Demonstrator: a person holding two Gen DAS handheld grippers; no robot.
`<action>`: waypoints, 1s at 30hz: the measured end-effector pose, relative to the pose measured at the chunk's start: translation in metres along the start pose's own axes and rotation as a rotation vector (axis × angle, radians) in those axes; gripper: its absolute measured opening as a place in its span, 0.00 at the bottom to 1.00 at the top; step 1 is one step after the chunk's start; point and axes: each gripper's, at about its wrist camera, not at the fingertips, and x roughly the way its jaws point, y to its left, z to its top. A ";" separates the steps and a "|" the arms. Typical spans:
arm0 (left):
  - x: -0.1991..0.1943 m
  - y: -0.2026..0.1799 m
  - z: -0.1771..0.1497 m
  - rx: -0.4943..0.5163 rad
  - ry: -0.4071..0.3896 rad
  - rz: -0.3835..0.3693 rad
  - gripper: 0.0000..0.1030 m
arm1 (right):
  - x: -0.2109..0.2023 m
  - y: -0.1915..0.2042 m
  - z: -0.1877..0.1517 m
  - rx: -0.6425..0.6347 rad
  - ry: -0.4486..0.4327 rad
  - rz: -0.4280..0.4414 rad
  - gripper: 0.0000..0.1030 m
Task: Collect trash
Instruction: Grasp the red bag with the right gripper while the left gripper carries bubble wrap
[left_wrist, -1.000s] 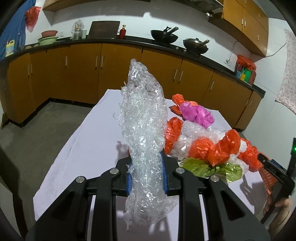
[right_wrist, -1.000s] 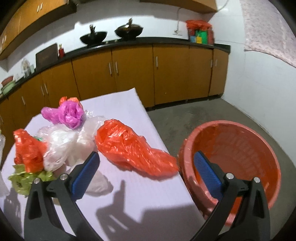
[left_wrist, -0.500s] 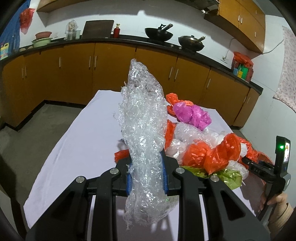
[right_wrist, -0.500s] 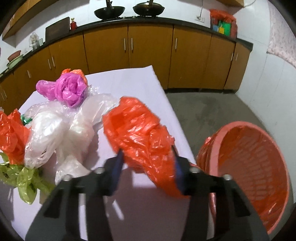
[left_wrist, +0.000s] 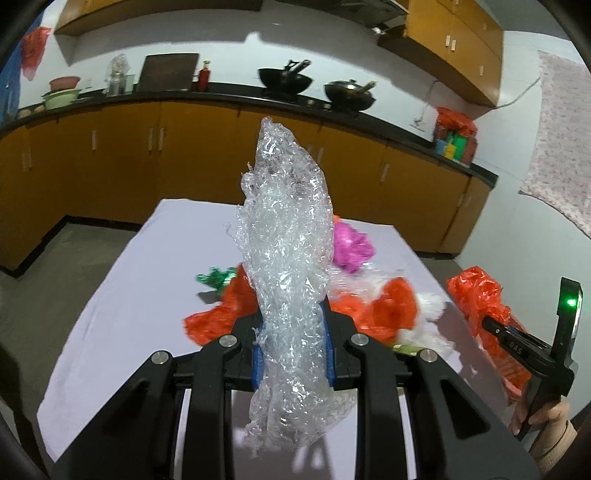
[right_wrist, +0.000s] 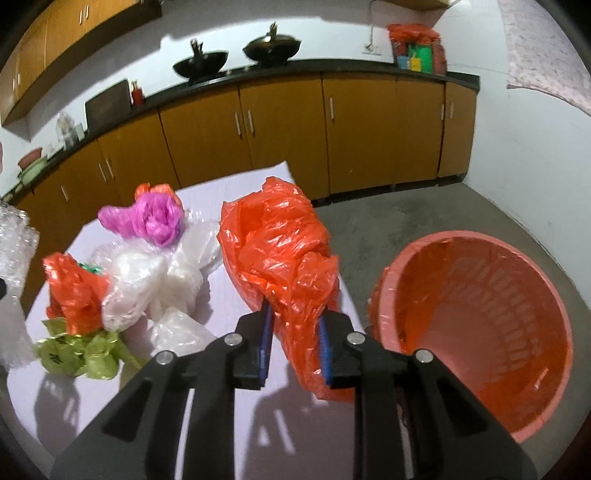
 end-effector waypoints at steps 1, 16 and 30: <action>0.000 -0.005 0.000 0.006 0.000 -0.014 0.24 | -0.008 -0.003 -0.001 0.005 -0.011 -0.005 0.21; 0.012 -0.127 -0.011 0.118 0.057 -0.276 0.24 | -0.092 -0.086 -0.022 0.141 -0.111 -0.164 0.21; 0.043 -0.237 -0.027 0.237 0.147 -0.458 0.24 | -0.111 -0.150 -0.033 0.270 -0.130 -0.244 0.21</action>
